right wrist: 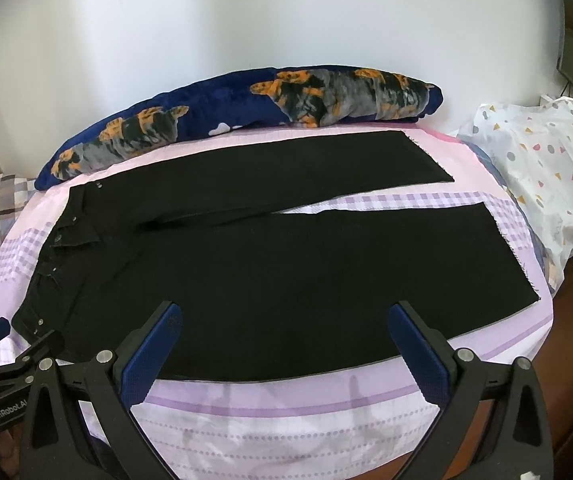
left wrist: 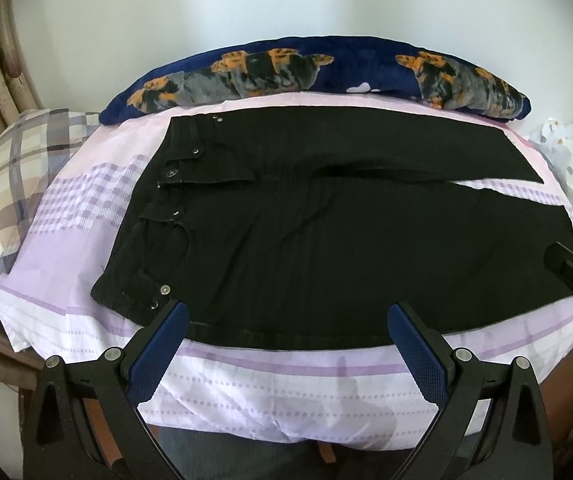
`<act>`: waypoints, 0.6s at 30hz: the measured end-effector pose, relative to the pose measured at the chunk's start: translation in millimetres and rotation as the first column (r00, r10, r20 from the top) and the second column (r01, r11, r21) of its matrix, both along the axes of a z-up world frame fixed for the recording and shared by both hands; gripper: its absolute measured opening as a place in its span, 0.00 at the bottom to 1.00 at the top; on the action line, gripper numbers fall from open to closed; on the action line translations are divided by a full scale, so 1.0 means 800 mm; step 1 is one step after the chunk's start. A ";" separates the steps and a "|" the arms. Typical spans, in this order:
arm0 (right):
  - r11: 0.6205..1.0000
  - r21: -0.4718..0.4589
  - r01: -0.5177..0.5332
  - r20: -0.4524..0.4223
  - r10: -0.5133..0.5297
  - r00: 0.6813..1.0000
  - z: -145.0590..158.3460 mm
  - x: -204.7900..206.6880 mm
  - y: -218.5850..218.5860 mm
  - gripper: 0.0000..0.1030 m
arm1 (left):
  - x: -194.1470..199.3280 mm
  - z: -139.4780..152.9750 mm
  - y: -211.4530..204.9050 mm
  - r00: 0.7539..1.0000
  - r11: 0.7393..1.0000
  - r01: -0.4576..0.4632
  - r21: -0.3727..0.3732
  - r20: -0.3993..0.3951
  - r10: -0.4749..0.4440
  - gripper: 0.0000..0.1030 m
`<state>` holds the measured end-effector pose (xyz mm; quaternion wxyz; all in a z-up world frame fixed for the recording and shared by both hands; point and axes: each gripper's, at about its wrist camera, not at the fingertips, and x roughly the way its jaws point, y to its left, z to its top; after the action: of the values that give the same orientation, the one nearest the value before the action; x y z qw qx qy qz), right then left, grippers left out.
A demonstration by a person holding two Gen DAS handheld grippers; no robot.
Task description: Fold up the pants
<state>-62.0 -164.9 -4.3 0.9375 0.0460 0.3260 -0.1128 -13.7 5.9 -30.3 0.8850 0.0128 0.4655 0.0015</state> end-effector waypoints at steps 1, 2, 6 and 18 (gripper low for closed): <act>1.000 0.000 0.001 -0.002 -0.001 1.000 0.000 0.001 0.000 0.99 | -0.001 -0.001 0.000 1.000 1.000 0.000 0.001 -0.001 0.000 0.96; 1.000 0.001 0.001 -0.002 -0.001 1.000 0.000 0.000 -0.001 0.99 | -0.001 -0.001 0.000 1.000 1.000 0.000 0.001 -0.001 0.000 0.96; 1.000 -0.001 0.000 -0.002 0.000 1.000 -0.001 0.000 -0.001 0.99 | -0.001 -0.001 0.000 1.000 1.000 0.000 0.001 -0.002 0.000 0.96; 1.000 0.007 -0.001 -0.013 0.001 1.000 -0.006 0.004 -0.002 0.96 | 0.001 -0.007 0.000 1.000 1.000 0.000 0.002 -0.010 0.000 0.96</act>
<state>-58.8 -166.3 -9.0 0.9352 0.0485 0.3326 -0.1113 -12.6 5.7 -36.1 0.8826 0.0136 0.4700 0.0019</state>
